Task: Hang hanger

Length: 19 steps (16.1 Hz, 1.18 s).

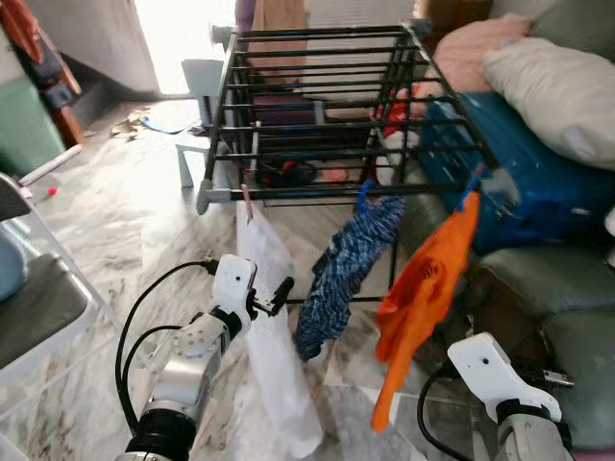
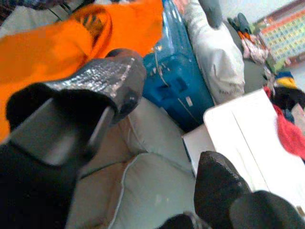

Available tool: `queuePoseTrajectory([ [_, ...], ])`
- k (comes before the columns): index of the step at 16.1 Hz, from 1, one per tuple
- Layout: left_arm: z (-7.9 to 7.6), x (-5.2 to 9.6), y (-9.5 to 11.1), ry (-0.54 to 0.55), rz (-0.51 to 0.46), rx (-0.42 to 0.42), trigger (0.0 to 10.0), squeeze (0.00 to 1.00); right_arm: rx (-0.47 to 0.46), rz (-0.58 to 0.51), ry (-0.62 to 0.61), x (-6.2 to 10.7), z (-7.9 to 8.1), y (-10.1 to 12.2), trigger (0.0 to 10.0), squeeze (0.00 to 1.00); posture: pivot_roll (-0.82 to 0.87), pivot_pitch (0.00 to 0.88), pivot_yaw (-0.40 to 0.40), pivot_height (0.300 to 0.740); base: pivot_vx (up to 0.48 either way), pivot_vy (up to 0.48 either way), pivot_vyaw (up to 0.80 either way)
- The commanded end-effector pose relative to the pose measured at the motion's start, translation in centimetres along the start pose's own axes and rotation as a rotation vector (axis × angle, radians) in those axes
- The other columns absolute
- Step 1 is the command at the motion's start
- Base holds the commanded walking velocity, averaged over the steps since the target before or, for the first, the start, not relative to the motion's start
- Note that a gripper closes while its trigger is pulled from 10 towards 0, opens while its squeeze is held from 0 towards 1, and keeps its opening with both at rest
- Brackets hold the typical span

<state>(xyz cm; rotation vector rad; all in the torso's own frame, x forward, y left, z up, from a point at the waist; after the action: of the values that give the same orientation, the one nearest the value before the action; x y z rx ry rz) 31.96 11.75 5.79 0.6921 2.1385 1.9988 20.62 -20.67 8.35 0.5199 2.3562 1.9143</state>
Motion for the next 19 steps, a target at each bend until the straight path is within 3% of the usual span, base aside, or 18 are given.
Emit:
queuePoseTrajectory([
  [1, 0.2, 0.0, 0.7, 0.0, -0.016, 0.001, 10.0, 0.0, -0.001, 0.005, 0.017, -0.3, 0.3, 0.1, 10.0, 0.0, -0.06, 0.0, 0.025, 0.74, 0.469, 0.0, 0.0],
  [6, -0.1, 0.0, 0.3, 0.001, 0.001, 0.013, 10.0, 0.0, -0.007, -0.022, 0.06, -1.5, 0.8, 1.0, 10.0, 0.0, -0.06, 0.0, 0.019, 0.74, 0.459, 0.0, 0.0],
  [13, -0.6, 0.0, -0.2, -0.013, 0.033, 0.012, 10.0, 0.0, -0.018, 0.081, 0.001, -2.1, 0.5, -0.1, 10.0, 0.0, -0.06, 0.0, 0.015, 0.74, 0.0, 0.0, 0.0],
  [16, -0.6, -0.1, -0.2, -0.016, 0.036, 0.008, 10.0, 0.0, -0.053, 0.153, -0.096, -2.8, -0.8, -0.7, 10.0, 0.0, -0.06, 0.0, 0.014, 0.74, 0.0, 0.0, 0.0],
  [19, -0.6, -0.2, -0.3, -0.013, 0.043, 0.009, 10.0, 0.0, -0.029, 0.178, -0.14, -4.0, -1.6, -0.9, 10.0, 0.0, -0.06, 0.0, 0.016, 0.74, 0.0, 0.0, 0.0],
])
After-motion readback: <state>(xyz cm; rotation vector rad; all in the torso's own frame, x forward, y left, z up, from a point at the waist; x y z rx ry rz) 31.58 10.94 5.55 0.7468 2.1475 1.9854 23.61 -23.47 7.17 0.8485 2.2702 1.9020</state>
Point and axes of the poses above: a point about 5 cm out from each wrist's last joint towards the gripper, its own x axis pointing back from the gripper into the wrist, its own y axis along the axis of the wrist's last joint, z = x × y, the point moved 2 cm from there along -x, pointing out of the wrist towards the gripper, and after that the axes turned 7 degrees about x, right-handed, at the moved point
